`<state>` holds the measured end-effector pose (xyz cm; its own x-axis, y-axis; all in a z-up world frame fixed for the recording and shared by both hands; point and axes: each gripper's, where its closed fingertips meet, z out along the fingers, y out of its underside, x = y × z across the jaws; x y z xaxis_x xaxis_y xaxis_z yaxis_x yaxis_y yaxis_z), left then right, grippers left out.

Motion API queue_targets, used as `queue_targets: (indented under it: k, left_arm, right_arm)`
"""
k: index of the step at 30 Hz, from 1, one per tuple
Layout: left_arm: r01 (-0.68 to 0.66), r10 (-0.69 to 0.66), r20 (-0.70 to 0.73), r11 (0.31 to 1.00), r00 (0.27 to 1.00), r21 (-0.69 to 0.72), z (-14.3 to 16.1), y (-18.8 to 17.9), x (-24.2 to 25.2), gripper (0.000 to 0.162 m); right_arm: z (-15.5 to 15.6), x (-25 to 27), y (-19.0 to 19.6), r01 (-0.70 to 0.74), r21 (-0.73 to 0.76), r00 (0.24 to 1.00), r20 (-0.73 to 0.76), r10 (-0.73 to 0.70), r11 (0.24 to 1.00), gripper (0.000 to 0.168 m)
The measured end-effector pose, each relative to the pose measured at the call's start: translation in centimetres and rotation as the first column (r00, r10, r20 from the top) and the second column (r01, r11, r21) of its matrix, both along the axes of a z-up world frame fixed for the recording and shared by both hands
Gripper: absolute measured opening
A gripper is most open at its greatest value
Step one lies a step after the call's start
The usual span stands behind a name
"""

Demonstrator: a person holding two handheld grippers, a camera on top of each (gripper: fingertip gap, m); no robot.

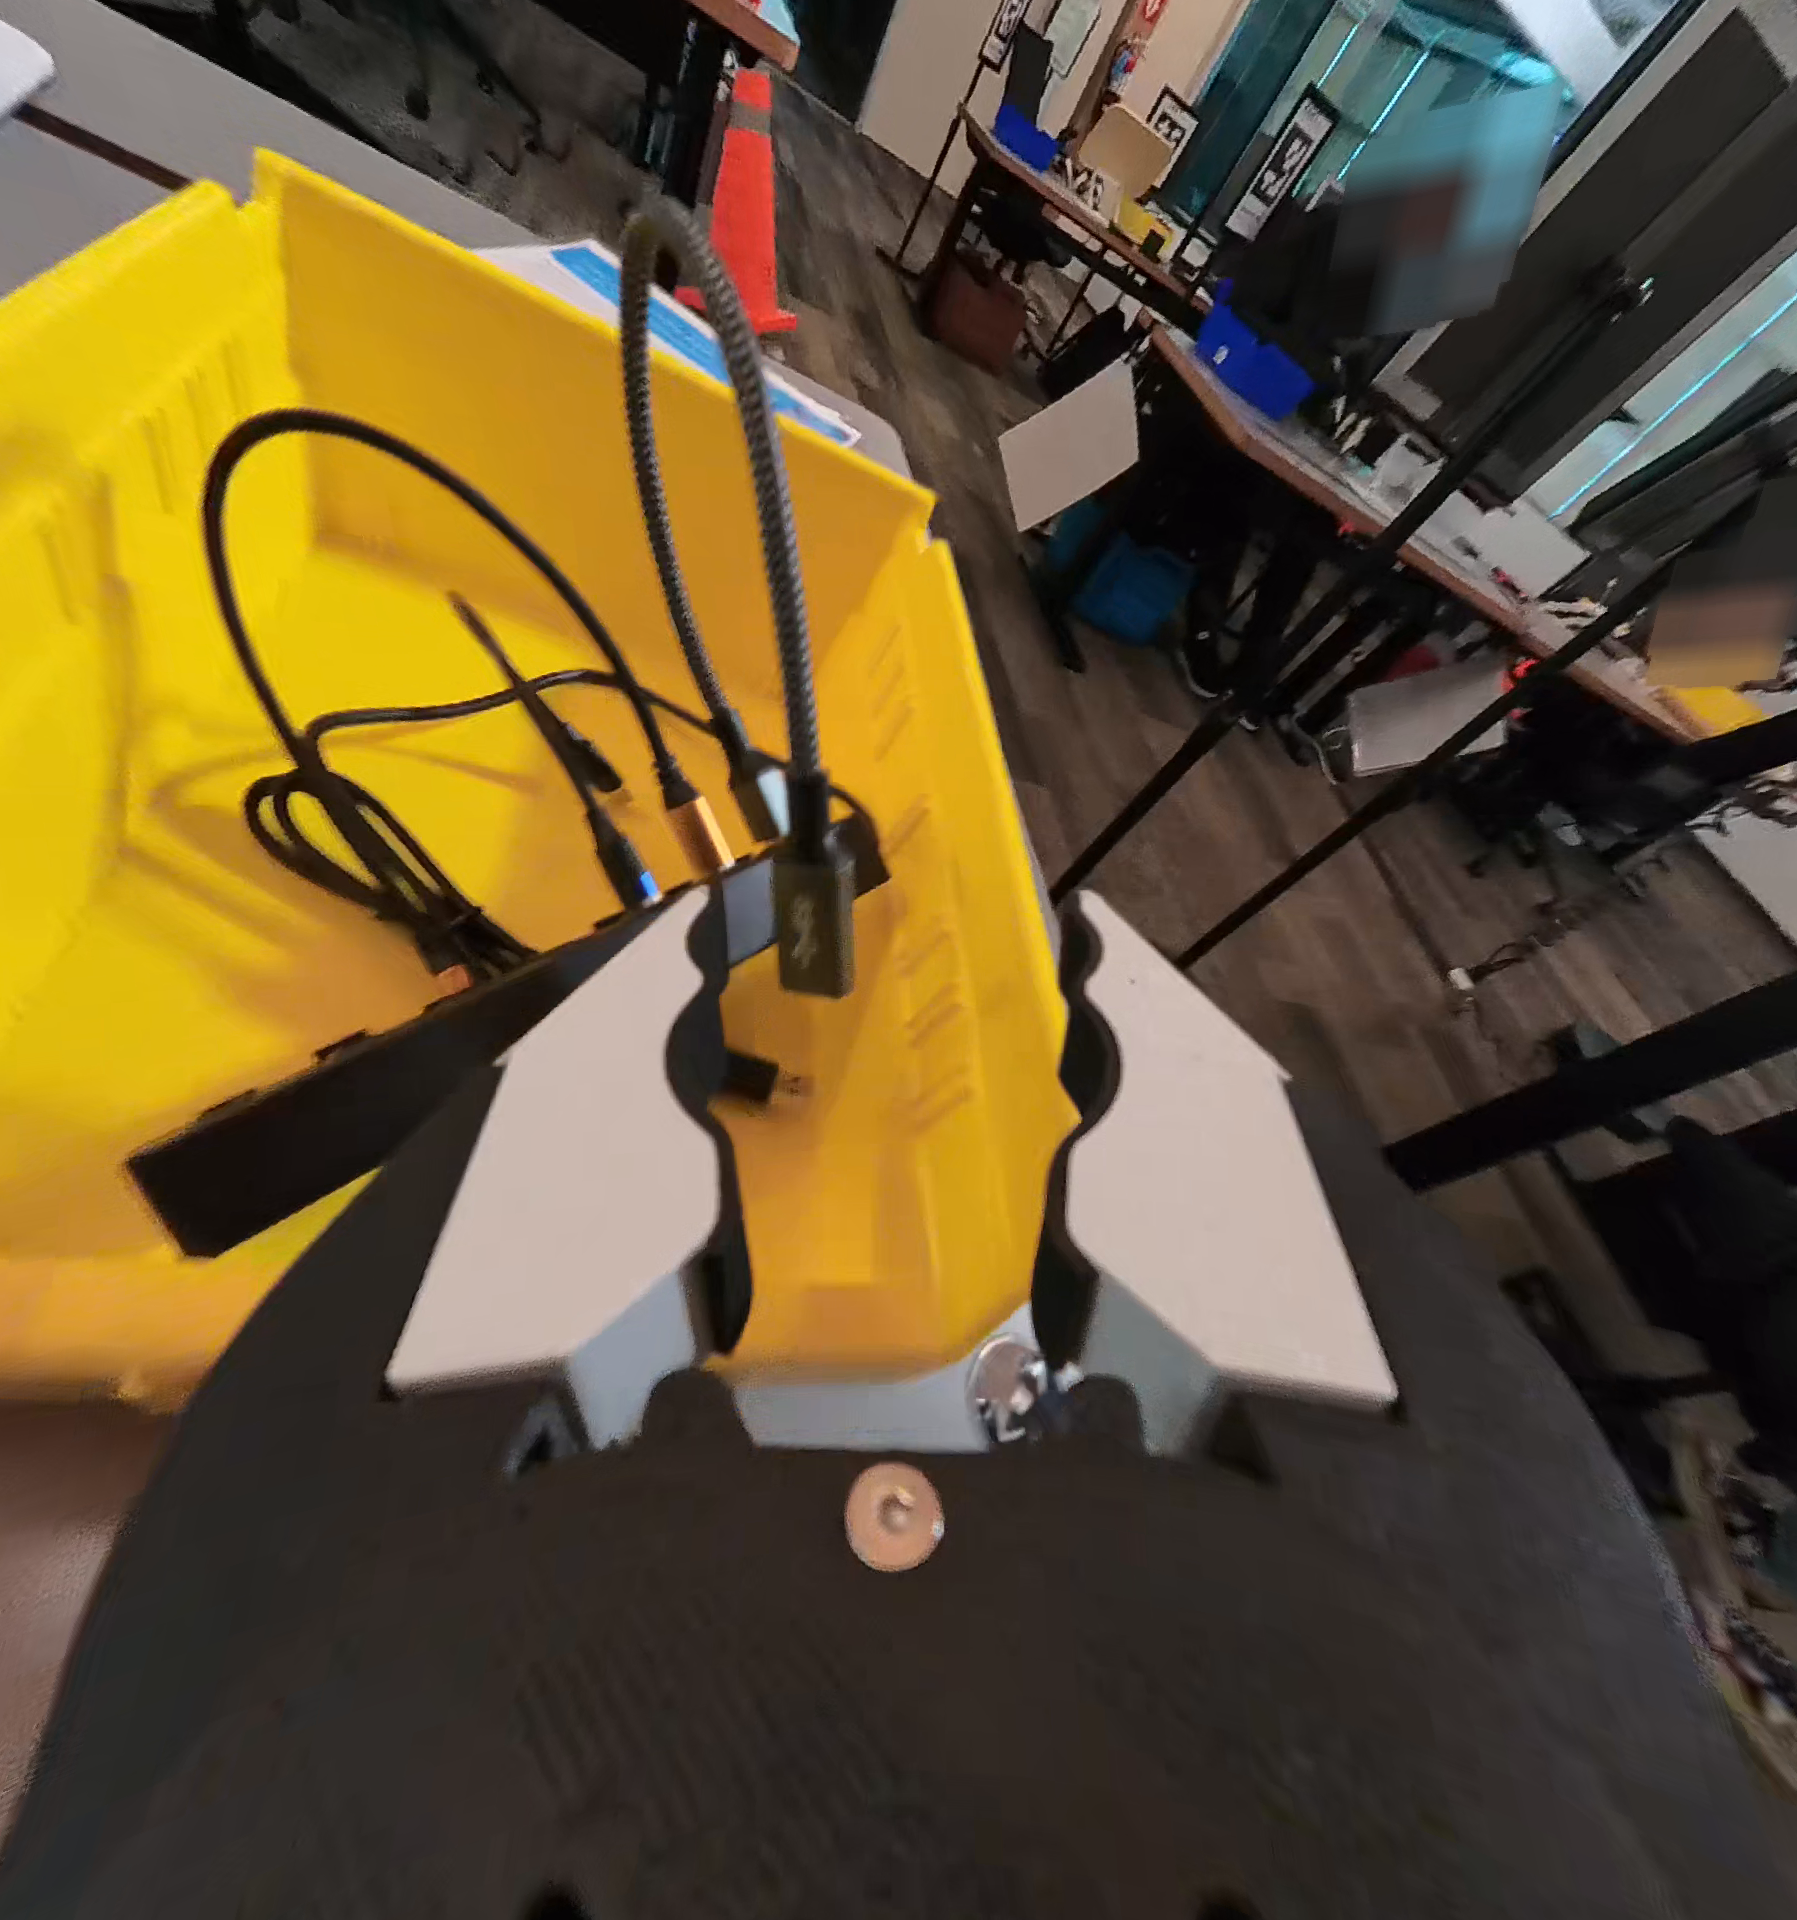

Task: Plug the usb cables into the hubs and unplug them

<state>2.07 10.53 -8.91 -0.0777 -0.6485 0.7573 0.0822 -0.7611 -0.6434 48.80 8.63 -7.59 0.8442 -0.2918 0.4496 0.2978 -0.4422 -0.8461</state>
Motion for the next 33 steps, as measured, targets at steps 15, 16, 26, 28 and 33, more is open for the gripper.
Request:
queue_targets:
  k: [15, 16, 26, 28, 33]
  left_arm:
    - [-0.166, 0.204, -0.197, 0.967, 0.959, 0.194, -1.9, -5.6, -4.6, 0.021]
    - [-0.231, 0.288, -0.232, 0.942, 0.929, 0.244, -2.1, -4.9, -5.2, 0.021]
    - [-0.422, 0.541, -0.181, 0.790, 0.822, 0.445, -0.9, -2.2, -7.8, 0.043]
    - [-0.441, 0.605, -0.174, 0.720, 0.777, 0.537, -0.7, -1.0, -7.9, 0.043]
    - [-0.413, 0.632, -0.111, 0.620, 0.767, 0.667, 1.0, 1.8, -5.7, 0.045]
  right_arm:
    - [-3.6, -2.2, -8.0, 0.019, 0.058, 0.961, -0.275, -0.002, 0.998, 0.080]
    - [-3.8, -2.3, -8.3, 0.025, 0.055, 0.959, -0.283, -0.008, 0.998, 0.082]
    - [-4.6, -2.5, -8.1, 0.057, 0.113, 0.947, -0.320, -0.018, 0.992, 0.093]
    - [-4.2, -1.5, -8.1, 0.067, 0.123, 0.964, -0.263, -0.033, 0.990, 0.095]
    - [-2.3, 1.0, -5.7, 0.080, 0.224, 0.958, -0.286, -0.013, 0.971, 0.097]
